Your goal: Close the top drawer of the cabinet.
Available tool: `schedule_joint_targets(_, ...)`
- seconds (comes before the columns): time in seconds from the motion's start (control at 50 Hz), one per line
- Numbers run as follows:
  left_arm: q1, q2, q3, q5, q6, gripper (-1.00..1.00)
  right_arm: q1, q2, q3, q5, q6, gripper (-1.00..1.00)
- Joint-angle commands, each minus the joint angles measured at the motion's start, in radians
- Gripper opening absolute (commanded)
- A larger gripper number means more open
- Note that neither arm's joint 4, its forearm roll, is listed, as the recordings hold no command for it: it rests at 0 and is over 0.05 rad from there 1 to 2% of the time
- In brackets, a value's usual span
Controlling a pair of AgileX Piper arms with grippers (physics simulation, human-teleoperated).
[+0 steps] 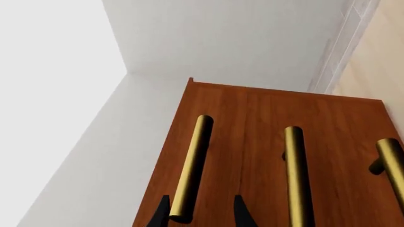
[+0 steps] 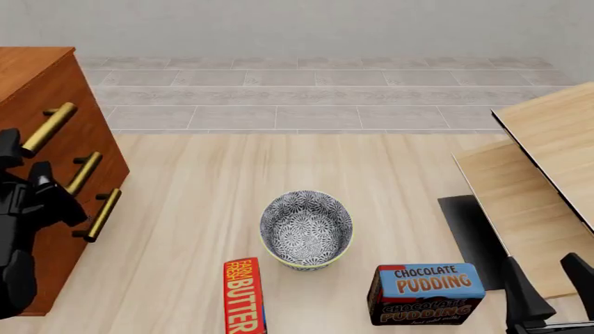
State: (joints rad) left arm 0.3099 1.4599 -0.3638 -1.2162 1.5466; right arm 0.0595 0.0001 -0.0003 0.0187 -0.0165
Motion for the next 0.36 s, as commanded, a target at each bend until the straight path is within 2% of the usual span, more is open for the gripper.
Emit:
schedule_joint_targets(0.02, 0.089, -0.01, 0.002, -0.004, -0.002, 1.0, 0.004, 0.0, 0.0, -0.002, -0.003, 1.0)
schedule_joint_targets(0.16, 0.101, -0.018, 0.011, -0.004, -0.007, 1.0, 0.007, 0.0, -0.001, -0.007, -0.004, 1.0)
schedule_joint_targets(0.24, 0.072, -0.055, 0.05, -0.004, -0.026, 1.0, 0.011, 0.0, -0.002, -0.008, -0.005, 1.0)
schedule_joint_targets(0.3, -0.035, -0.089, 0.123, -0.004, -0.137, 1.0, 0.014, 0.0, 0.0, 0.009, -0.008, 1.0)
schedule_joint_targets(0.32, -0.137, -0.105, 0.175, -0.004, -0.232, 1.0, 0.024, 0.0, -0.001, 0.025, -0.007, 1.0)
schedule_joint_targets(0.36, -0.137, -0.106, 0.176, -0.004, -0.232, 1.0, 0.024, 0.0, -0.001, 0.025, -0.007, 1.0)
